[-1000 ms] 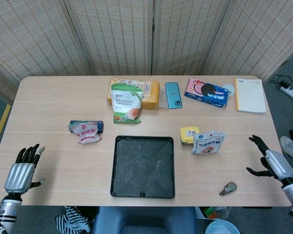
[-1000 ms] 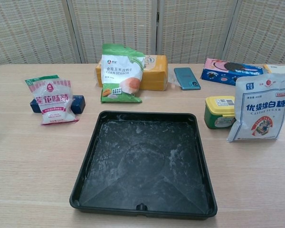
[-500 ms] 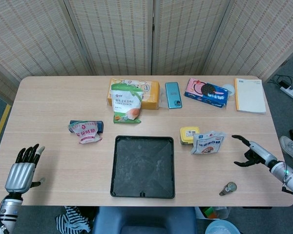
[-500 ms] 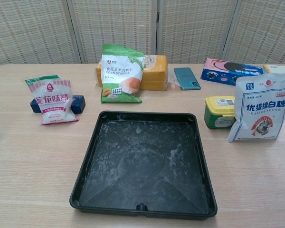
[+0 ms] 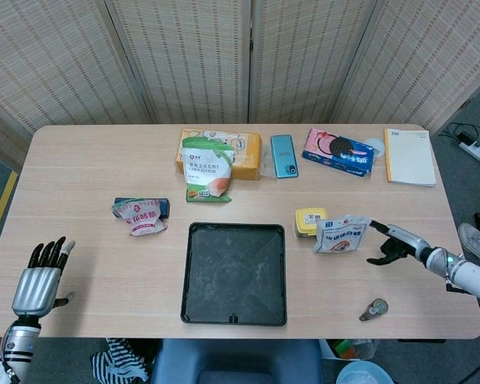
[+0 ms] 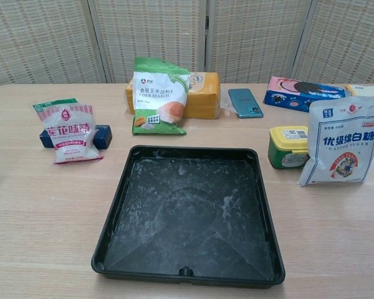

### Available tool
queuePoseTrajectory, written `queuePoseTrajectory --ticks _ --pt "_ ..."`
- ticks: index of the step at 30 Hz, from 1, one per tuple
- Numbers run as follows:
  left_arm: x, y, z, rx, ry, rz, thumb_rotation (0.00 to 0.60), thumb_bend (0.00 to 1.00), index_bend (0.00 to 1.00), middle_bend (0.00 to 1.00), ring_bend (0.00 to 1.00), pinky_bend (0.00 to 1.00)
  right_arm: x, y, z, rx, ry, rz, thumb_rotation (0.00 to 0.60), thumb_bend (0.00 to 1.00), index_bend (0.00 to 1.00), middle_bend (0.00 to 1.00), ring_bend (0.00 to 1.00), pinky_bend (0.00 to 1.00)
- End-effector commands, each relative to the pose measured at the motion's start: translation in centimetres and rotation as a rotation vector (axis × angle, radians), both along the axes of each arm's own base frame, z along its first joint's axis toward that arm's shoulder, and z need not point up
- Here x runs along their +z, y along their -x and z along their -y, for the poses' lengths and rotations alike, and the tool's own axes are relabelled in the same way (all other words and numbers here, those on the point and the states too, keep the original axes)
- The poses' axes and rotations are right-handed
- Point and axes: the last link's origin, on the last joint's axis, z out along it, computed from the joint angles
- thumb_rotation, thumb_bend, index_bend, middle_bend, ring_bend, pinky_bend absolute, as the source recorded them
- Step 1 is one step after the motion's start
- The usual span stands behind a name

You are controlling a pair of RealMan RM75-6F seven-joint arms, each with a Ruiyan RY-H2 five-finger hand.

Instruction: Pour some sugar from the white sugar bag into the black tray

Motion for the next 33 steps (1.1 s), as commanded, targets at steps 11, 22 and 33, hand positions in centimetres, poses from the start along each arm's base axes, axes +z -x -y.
queuePoseTrajectory --ticks 11,22,33 --pt "0.1 -0.2 0.1 -0.007 0.002 0.011 0.600 0.17 0.00 0.00 0.01 0.00 -1.5 -1.3 -1.4 0.166 -0.131 -0.040 0.600 0.28 0.00 0.04 0.91 0.98" --pt "-0.1 -0.4 0.1 -0.014 0.012 0.018 0.600 0.17 0.00 0.00 0.01 0.00 0.2 -2.6 -5.1 0.307 -0.135 -0.151 0.600 0.28 0.00 0.03 0.91 0.98" --pt "-0.1 -0.5 0.2 -0.019 0.012 0.022 0.600 0.17 0.00 0.00 0.01 0.00 2.2 -5.3 -9.9 0.428 -0.164 -0.265 0.600 0.28 0.00 0.00 0.87 0.98"
